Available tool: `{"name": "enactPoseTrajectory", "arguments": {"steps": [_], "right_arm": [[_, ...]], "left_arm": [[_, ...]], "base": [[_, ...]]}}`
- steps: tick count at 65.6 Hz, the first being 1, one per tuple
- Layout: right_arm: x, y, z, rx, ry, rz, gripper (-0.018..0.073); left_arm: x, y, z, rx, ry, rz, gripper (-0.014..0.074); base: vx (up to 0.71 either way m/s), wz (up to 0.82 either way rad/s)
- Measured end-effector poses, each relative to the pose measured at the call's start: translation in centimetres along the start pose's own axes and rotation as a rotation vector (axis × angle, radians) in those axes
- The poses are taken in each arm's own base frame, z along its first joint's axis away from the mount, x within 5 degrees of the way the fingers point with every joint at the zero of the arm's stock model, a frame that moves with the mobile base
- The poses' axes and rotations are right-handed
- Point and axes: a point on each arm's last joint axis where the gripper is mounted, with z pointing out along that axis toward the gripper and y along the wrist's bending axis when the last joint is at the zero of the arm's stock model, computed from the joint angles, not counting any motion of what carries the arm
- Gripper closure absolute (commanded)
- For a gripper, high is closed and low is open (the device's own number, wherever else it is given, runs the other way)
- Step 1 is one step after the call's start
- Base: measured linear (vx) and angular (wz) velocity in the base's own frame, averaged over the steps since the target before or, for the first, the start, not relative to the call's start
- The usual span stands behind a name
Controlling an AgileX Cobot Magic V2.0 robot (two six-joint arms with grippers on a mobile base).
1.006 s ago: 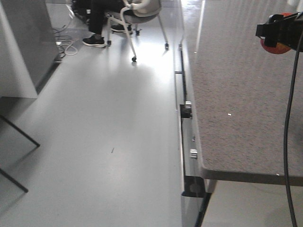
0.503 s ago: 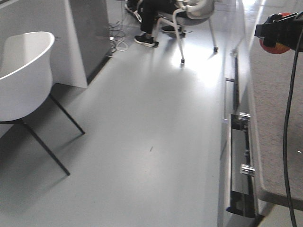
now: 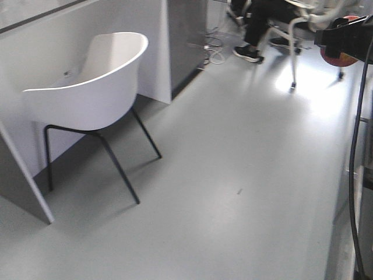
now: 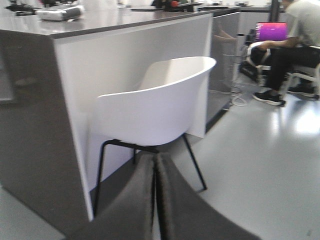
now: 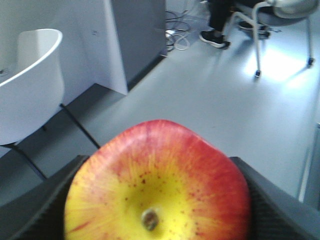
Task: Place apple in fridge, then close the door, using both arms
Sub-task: 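Turn the base away from the counter holding the apple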
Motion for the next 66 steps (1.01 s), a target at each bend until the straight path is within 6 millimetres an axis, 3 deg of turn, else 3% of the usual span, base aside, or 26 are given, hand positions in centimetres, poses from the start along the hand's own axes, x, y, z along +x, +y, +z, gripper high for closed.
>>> {"name": "enactPoseTrajectory", "arguments": {"steps": [66], "right_arm": [[0.00, 0.00, 0.00, 0.000, 0.000, 0.000, 0.0345]], "left_arm": [[0.00, 0.00, 0.00, 0.000, 0.000, 0.000, 0.0602]], "base": [[0.03, 0.48]]}}
